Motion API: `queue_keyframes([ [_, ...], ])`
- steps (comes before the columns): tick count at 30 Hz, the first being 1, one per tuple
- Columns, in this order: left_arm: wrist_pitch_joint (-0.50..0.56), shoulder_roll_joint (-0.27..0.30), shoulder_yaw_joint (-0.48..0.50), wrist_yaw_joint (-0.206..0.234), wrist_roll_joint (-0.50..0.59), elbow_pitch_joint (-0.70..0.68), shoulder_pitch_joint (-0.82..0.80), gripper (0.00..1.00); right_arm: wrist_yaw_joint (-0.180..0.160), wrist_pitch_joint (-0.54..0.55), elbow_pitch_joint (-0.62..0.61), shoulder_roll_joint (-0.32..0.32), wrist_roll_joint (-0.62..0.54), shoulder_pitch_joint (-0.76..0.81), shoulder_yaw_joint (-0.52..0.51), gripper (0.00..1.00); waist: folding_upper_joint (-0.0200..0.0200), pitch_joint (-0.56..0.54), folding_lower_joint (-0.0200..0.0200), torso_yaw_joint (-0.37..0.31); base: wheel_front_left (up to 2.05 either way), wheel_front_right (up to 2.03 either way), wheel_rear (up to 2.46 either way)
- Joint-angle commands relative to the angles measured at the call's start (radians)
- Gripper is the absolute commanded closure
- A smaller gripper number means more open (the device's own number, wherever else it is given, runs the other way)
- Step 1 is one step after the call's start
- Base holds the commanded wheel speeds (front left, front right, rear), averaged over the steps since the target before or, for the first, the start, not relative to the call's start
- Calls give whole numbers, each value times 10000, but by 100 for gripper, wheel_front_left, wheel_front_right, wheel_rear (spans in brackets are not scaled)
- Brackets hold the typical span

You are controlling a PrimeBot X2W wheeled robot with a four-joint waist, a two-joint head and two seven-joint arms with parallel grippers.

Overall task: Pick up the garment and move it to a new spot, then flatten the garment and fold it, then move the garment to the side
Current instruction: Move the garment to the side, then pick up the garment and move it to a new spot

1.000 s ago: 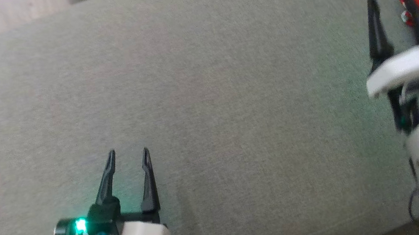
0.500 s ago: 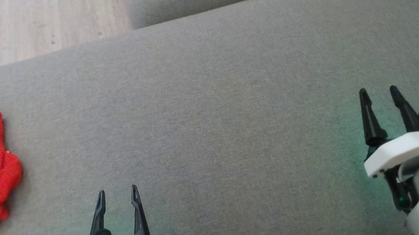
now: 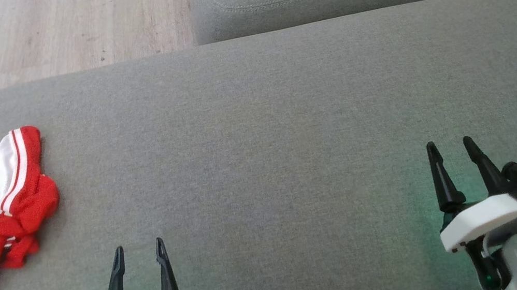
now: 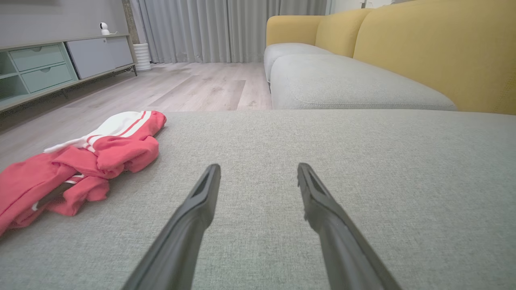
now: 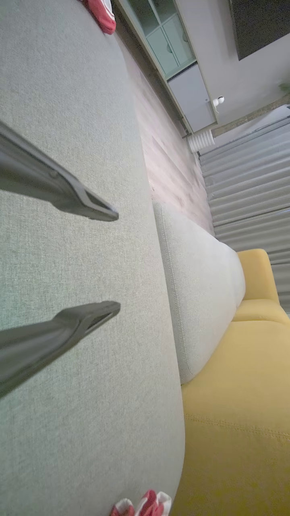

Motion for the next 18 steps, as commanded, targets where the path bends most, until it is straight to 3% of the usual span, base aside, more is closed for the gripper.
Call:
queue_keyframes([
  [1, -53, 16, 303, 82, -28, -350, -155, 0, -7, -108, -387, -33, 55, -192, 244, 0, -1, -4, 1, 22, 0, 0, 0],
  [10, -53, 16, 316, 96, -87, -385, -172, 0, -7, -108, -361, -32, 131, -127, 172, 0, -1, 165, 1, 312, 0, 0, 0],
  [18, -53, 16, 220, 330, -630, -134, -283, 0, -7, -108, -355, -32, -70, 14, 0, 0, -1, 588, 1, 2301, 0, 0, 0],
])
